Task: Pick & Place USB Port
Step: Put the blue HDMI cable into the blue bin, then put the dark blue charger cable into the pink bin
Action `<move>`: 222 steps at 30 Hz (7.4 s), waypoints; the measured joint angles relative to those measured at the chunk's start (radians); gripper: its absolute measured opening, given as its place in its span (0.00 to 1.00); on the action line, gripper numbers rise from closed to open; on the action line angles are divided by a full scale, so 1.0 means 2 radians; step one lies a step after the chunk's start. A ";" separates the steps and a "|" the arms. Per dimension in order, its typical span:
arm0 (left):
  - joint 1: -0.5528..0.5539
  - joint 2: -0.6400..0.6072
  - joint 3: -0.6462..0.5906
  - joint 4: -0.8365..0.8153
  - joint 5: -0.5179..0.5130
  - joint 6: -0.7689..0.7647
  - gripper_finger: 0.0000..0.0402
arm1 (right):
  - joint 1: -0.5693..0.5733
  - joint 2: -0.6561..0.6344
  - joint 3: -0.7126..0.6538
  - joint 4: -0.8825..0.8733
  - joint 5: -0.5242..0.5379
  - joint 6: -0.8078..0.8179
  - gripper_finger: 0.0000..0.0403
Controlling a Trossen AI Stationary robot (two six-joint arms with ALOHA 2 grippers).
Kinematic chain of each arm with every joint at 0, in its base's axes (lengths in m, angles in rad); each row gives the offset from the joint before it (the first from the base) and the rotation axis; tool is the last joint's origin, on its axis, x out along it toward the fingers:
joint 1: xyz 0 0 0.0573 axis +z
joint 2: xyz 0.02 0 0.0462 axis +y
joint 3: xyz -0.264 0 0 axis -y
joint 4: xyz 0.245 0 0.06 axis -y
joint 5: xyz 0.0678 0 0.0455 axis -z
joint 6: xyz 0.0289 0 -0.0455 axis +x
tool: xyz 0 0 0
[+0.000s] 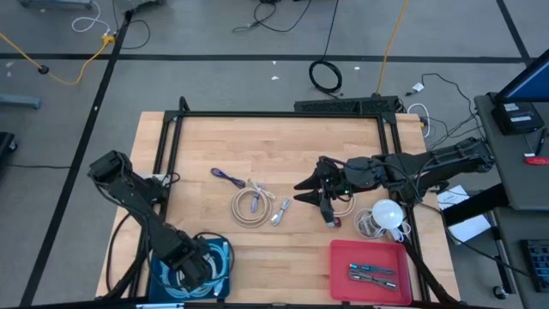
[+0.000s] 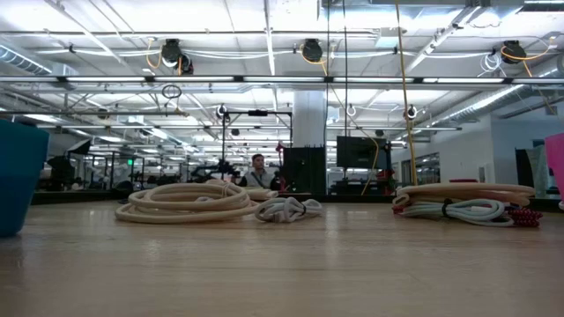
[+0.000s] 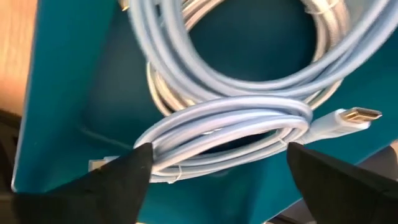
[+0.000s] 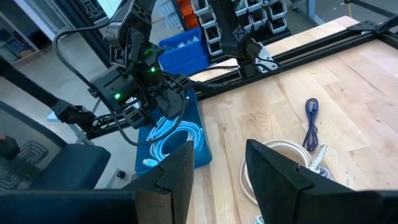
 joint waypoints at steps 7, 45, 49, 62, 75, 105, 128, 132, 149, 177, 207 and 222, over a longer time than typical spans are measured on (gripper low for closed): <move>0.000 0.000 0.000 0.005 0.000 0.014 0.95 | 0.000 0.000 0.000 0.000 0.000 0.000 0.34; 0.004 0.000 0.000 -0.049 -0.076 0.113 0.99 | -0.004 0.000 0.000 0.000 0.003 -0.002 0.34; 0.006 0.000 0.000 -0.045 -0.071 0.104 0.99 | -0.008 0.000 0.000 0.000 0.003 -0.003 0.34; 0.006 -0.016 0.051 -0.088 -0.168 0.055 0.99 | -0.014 0.000 0.000 0.000 0.002 -0.002 0.34; 0.018 -0.170 0.193 -0.223 -0.886 -0.156 0.99 | -0.014 0.000 0.000 0.000 0.012 0.000 0.34; 0.418 -0.261 0.151 0.179 -0.519 0.351 0.99 | -0.015 0.000 0.000 0.000 0.094 -0.012 0.34; 0.361 -0.098 0.150 -0.108 -0.214 0.504 0.99 | -0.015 0.000 0.000 -0.002 0.092 -0.010 0.34; 0.386 -0.043 0.115 -0.192 -0.368 0.543 0.99 | -0.015 0.000 0.000 -0.002 0.092 -0.011 0.34; 0.573 0.078 -0.032 0.015 -0.211 0.202 0.80 | -0.013 0.000 0.000 0.006 0.091 0.003 0.34; 0.515 -0.056 -0.031 0.038 -0.187 -0.042 0.42 | -0.009 -0.034 -0.001 -0.062 -0.058 -0.092 0.34; 0.560 0.096 -0.031 0.114 -0.170 0.044 0.06 | 0.041 -0.041 0.000 -0.099 -0.050 -0.030 0.34; 0.459 -0.185 -0.032 0.276 -0.420 0.105 0.03 | 0.036 -0.043 -0.008 0.040 -0.001 -0.029 0.34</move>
